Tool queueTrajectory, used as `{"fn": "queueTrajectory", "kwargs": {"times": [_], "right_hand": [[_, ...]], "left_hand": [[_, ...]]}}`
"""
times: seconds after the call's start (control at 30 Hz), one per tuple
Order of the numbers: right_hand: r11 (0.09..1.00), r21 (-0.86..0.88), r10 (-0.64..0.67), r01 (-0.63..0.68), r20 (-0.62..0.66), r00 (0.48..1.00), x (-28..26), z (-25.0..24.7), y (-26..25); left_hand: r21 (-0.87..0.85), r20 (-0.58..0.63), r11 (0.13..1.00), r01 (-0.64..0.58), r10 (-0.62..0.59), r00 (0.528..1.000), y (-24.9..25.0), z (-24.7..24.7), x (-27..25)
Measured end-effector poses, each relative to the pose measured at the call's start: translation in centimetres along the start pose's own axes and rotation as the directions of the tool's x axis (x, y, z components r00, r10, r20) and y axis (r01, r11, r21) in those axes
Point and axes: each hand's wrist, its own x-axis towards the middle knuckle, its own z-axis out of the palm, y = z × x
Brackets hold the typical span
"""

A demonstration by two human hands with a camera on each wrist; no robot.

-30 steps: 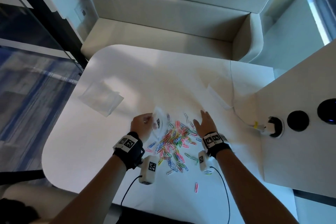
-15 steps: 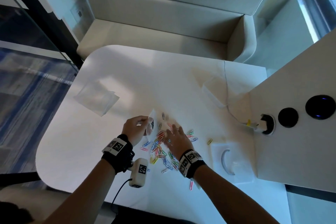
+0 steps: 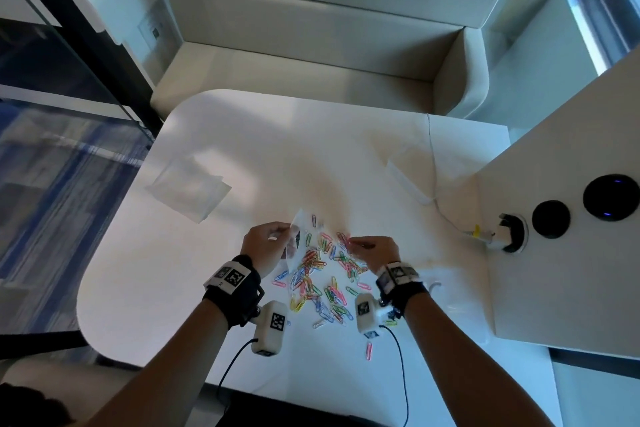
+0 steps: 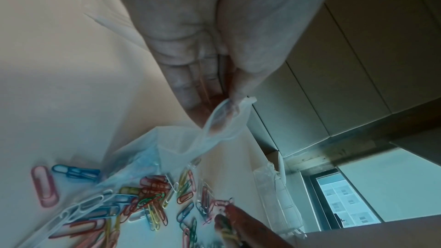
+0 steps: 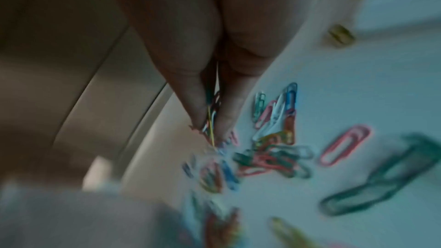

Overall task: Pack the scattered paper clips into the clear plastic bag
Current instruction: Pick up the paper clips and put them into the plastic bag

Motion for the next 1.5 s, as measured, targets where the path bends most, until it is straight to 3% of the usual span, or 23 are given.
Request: {"fn": "queueTrajectory", "kwargs": {"times": [0.03,0.1,0.17,0.27,0.43,0.53,0.67,0.73,0.87,0.97,1.1,1.23,1.3,1.33,1.4,1.43,1.5], "right_hand": [[0.963,0.255,0.078,-0.093,0.070,0.994,-0.2,-0.4,-0.2],[0.759,0.617,0.115,-0.209,0.190,0.975,-1.0,-1.3,-1.1],[0.629,0.743,0.055,-0.229,0.251,0.966,-2.0,-1.8,-2.7],[0.609,0.754,-0.033,-0.248,0.336,0.941,-3.9,-1.5,-5.3],[0.753,0.623,-0.108,-0.209,0.432,0.896,-5.3,0.6,-7.0],[0.849,0.512,-0.083,-0.131,0.375,0.923,-5.0,1.3,-6.8],[0.993,0.050,-0.116,0.108,0.194,0.974,-4.3,2.3,-6.8],[0.969,-0.176,-0.147,0.171,0.141,0.979,-4.5,3.0,-7.7],[0.910,-0.322,-0.204,0.262,0.205,0.957,-5.1,4.0,-9.2],[0.913,-0.276,-0.242,0.301,0.230,0.943,-5.2,4.2,-9.5],[0.887,-0.244,-0.374,0.393,0.120,0.919,-4.9,3.8,-9.7],[0.933,0.023,-0.355,0.359,0.232,0.906,-4.3,3.1,-10.6],[0.939,0.117,-0.338,0.323,0.146,0.930,-3.0,2.5,-10.7],[0.941,0.084,-0.333,0.328,0.047,0.942,-1.7,2.1,-10.2],[0.931,-0.240,-0.299,0.275,-0.070,0.952,1.3,1.6,-8.3],[0.887,-0.417,-0.236,0.199,-0.039,0.971,2.5,1.7,-7.0],[0.786,-0.610,-0.087,0.100,0.050,0.995,4.0,2.9,-4.1]], "left_hand": [[-0.005,0.000,1.000,0.001,-0.001,1.000,0.1,0.3,0.1],[-0.028,-0.005,1.000,0.015,-0.015,1.000,0.4,1.0,0.2],[-0.032,-0.003,0.999,0.025,-0.025,1.000,0.7,1.7,0.3],[-0.013,0.019,0.999,0.034,-0.033,0.999,0.8,2.5,0.5],[0.034,0.030,0.999,0.018,-0.019,0.999,1.3,3.3,0.6],[0.030,0.019,0.999,0.026,-0.026,0.999,1.5,3.1,0.7],[0.036,0.044,0.999,-0.002,0.000,0.999,1.5,3.0,0.5],[0.047,0.048,0.999,-0.022,0.020,0.999,1.7,3.1,0.4],[0.011,0.039,1.000,-0.029,0.029,0.999,2.0,3.0,0.4],[-0.015,0.052,0.999,-0.033,0.034,0.998,1.8,2.3,0.7],[-0.096,0.041,0.995,-0.023,0.027,0.999,1.7,1.1,0.7],[-0.085,0.008,0.996,-0.023,0.024,1.000,1.9,0.2,0.7],[-0.101,-0.002,0.995,-0.020,0.020,1.000,2.0,-0.1,0.6],[-0.104,-0.013,0.994,-0.022,0.021,1.000,2.0,-0.4,0.5],[-0.118,-0.033,0.993,-0.024,0.021,0.999,2.0,-0.9,0.4],[-0.123,-0.040,0.992,-0.024,0.019,0.999,1.9,-1.4,0.4],[-0.122,-0.048,0.992,-0.009,0.003,0.999,1.4,-2.4,0.5]]}}
